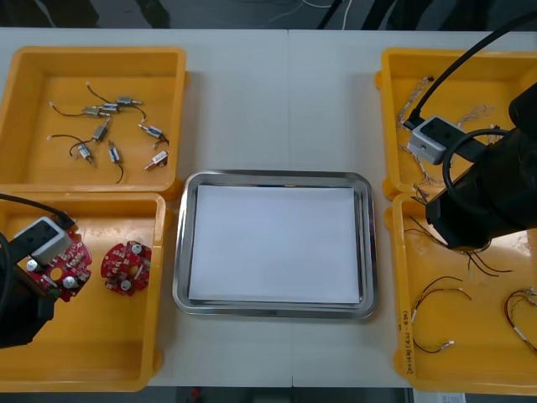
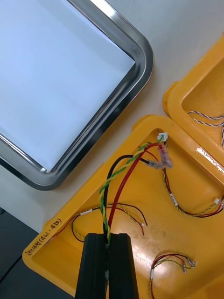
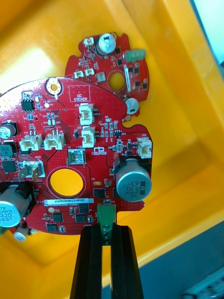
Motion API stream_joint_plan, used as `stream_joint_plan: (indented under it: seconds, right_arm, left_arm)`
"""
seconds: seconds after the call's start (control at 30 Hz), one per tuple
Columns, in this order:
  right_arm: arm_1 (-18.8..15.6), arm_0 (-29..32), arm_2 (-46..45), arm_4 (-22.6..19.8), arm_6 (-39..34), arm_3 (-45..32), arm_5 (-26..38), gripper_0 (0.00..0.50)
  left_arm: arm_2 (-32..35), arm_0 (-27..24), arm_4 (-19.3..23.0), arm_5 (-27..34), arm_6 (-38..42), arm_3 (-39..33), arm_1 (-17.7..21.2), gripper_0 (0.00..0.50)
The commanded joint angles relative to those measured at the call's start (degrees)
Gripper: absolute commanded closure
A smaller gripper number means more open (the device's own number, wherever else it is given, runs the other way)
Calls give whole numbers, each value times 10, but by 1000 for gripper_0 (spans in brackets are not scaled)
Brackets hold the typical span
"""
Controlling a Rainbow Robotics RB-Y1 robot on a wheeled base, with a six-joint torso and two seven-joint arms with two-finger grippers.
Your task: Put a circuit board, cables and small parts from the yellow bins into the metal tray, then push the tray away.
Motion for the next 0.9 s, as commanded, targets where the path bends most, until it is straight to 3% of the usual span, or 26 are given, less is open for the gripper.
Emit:
stream_joint_plan:
  seconds: [0.03,0.4,0.6,0.9]
  right_arm:
    - [-15,-22,3,-12,-18,-7,2,500]
    - [0,-22,3,-8,-22,0,2,500]
    - [0,-22,3,-7,-21,-1,2,500]
    - [1,-22,3,-5,-21,-2,2,500]
  left_arm:
    - [0,-58,16,42,56,-34,8,500]
    - [-93,-179,-4,81,160,-40,5,500]
    - [-167,-260,-30,127,222,-39,-19,500]
    - [-267,-334,-81,143,307,-33,-58,500]
